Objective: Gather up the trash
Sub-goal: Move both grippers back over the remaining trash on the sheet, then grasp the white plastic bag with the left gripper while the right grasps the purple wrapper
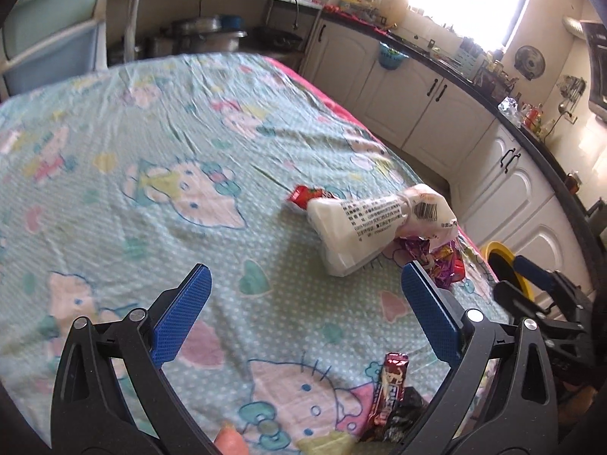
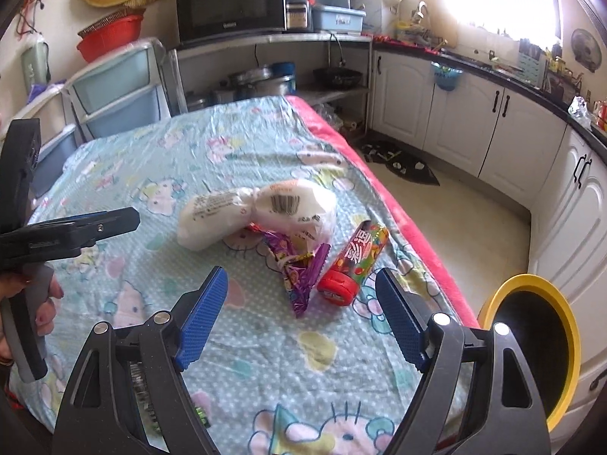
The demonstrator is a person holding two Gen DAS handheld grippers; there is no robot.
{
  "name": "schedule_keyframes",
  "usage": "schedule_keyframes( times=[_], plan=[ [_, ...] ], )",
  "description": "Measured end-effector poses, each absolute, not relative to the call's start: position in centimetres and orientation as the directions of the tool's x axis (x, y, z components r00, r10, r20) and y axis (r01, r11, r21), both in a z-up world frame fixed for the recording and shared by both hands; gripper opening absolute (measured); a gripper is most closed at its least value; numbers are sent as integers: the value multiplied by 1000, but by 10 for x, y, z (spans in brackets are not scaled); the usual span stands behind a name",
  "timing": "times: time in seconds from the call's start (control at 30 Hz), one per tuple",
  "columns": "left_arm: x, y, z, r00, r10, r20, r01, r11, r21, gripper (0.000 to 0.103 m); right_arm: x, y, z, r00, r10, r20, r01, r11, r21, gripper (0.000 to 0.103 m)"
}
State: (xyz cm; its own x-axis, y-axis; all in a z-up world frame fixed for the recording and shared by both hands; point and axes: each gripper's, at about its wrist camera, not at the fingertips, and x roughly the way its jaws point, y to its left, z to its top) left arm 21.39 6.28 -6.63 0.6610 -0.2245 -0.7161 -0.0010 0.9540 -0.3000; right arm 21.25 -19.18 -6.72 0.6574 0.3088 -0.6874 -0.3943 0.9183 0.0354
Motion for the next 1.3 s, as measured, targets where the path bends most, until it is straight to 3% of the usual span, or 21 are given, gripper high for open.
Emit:
schedule_keyframes(
  times=[0.17,0.57,0.67,0.73,0.87,1.0,1.07,1.3],
  plan=[
    [231,58,-83,619,-313,-720,1,917,-398,92,235,-189,-84,615,328,-717,-403,912,72,77],
    [267,63,-112,568,-503,-652,-50,769,-637,68,263,-188,-99,568,343,-748,-420,903,95,61],
    [272,62,-115,560,-518,-647,-51,758,-651,62,269,-189,-103,553,349,-757,-421,901,108,54],
    [274,61,-117,555,-529,-642,-51,749,-661,50,270,-189,-104,545,354,-760,-425,898,113,51],
    [274,60,-118,551,-542,-634,-39,742,-669,42,270,-186,-105,529,370,-763,-447,887,120,39],
    [273,60,-117,548,-545,-635,-28,746,-665,31,269,-182,-109,507,385,-771,-467,875,129,20],
    [272,61,-116,549,-546,-632,-21,748,-664,28,266,-181,-110,503,395,-768,-472,871,139,15],
    [261,64,-109,565,-533,-630,13,769,-639,16,251,-173,-106,503,423,-753,-506,851,141,11]
  ],
)
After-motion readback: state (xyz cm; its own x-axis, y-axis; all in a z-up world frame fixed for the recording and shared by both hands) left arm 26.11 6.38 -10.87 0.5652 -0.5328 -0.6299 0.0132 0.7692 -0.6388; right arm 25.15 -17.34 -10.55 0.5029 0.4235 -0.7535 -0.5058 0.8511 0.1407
